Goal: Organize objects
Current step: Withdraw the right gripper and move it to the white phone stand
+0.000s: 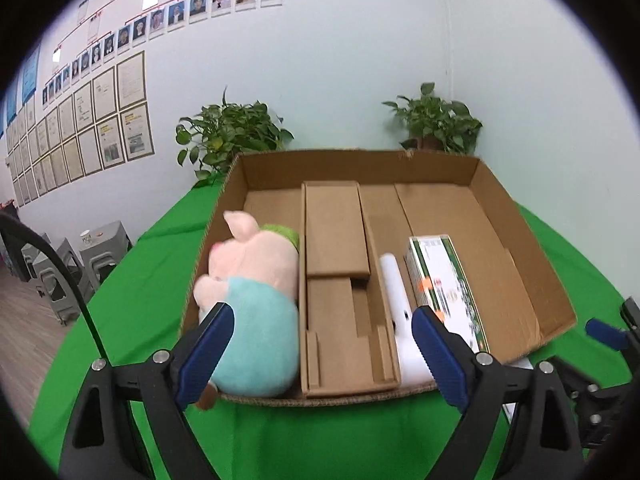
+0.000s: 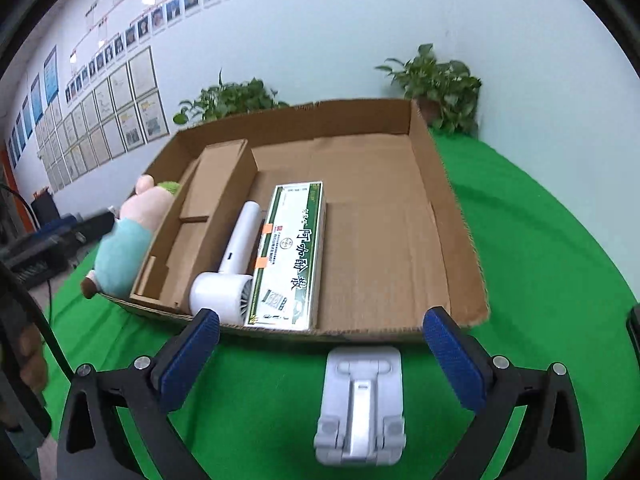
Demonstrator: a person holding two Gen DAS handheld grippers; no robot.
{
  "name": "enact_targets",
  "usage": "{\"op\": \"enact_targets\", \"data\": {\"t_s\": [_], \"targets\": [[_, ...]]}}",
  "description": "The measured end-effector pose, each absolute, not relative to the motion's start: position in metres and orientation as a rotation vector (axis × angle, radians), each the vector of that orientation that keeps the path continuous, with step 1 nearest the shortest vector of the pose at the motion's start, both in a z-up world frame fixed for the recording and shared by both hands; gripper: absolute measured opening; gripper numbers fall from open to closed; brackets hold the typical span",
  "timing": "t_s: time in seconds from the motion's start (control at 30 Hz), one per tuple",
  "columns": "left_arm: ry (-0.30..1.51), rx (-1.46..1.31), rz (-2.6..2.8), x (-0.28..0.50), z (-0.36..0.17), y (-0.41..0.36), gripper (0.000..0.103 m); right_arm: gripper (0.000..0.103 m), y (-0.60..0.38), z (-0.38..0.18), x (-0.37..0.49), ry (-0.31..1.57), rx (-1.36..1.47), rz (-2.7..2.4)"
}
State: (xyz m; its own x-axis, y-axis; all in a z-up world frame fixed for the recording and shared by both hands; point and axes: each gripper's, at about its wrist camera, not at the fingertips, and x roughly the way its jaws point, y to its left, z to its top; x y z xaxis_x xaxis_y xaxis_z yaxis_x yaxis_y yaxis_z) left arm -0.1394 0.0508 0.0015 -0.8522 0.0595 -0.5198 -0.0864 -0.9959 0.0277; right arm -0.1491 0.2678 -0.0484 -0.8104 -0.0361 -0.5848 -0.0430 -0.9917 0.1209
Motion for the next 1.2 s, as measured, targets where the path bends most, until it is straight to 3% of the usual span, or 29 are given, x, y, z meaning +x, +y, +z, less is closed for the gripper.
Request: {"op": "enact_targets", "data": {"t_s": [0.17, 0.57, 0.6, 0.63, 0.67, 0.7, 0.73, 0.77, 0.87, 0.9, 0.93, 0.97, 1.0, 1.03, 1.2], "targets": [[-0.033, -0.802, 2.949, -0.125, -0.001, 0.043, 0.091, 0.103, 0.265, -0.043, -0.128, 0.194, -0.9, 2.985], [0.019, -0.8, 2.979, -0.114, 0.001, 0.048, 0.091, 0.102, 0.261, -0.037, -0.115, 0.195, -0.835, 3.007], [0.022, -0.8, 2.977, -0.113, 0.001, 0.048, 0.09, 0.098, 0.26, -0.035, -0.113, 0.188, -0.822, 3.016], [0.014, -0.807, 2.976, -0.112, 0.0, 0.047, 0.09, 0.081, 0.258, -0.034, -0.11, 0.177, -0.806, 3.03], [-0.007, -0.815, 2.977, -0.112, 0.0, 0.045, 0.077, 0.068, 0.255, -0.034, -0.108, 0.142, -0.809, 3.026], [-0.035, -0.819, 2.965, -0.112, 0.0, 0.042, 0.044, 0.046, 0.252, -0.034, -0.109, 0.092, -0.829, 2.997], [-0.052, -0.835, 2.937, -0.114, -0.001, 0.04, 0.023, 0.033, 0.25, -0.035, -0.11, 0.068, -0.842, 2.983], [-0.058, -0.857, 2.915, -0.115, -0.003, 0.04, 0.001, 0.029, 0.25, -0.037, -0.11, 0.061, -0.86, 2.98], [-0.036, -0.878, 2.899, -0.114, -0.007, 0.041, 0.002, 0.028, 0.251, -0.039, -0.107, 0.081, -0.866, 2.986], [-0.027, -0.872, 2.907, -0.111, -0.008, 0.041, 0.006, 0.036, 0.252, -0.038, -0.105, 0.092, -0.854, 2.995], [-0.016, -0.878, 2.918, -0.111, -0.008, 0.042, 0.015, 0.06, 0.252, -0.037, -0.105, 0.094, -0.848, 2.998], [-0.001, -0.889, 2.93, -0.11, -0.008, 0.042, 0.049, 0.077, 0.253, -0.036, -0.104, 0.096, -0.84, 3.005], [-0.003, -0.893, 2.945, -0.11, -0.008, 0.041, 0.087, 0.103, 0.253, -0.035, -0.103, 0.101, -0.826, 3.012], [-0.023, -0.878, 2.965, -0.108, -0.009, 0.04, 0.093, 0.103, 0.254, -0.034, -0.102, 0.102, -0.812, 3.01], [-0.054, -0.888, 2.936, -0.107, -0.01, 0.033, 0.094, 0.103, 0.255, -0.04, -0.105, 0.077, -0.873, 2.992]]}}
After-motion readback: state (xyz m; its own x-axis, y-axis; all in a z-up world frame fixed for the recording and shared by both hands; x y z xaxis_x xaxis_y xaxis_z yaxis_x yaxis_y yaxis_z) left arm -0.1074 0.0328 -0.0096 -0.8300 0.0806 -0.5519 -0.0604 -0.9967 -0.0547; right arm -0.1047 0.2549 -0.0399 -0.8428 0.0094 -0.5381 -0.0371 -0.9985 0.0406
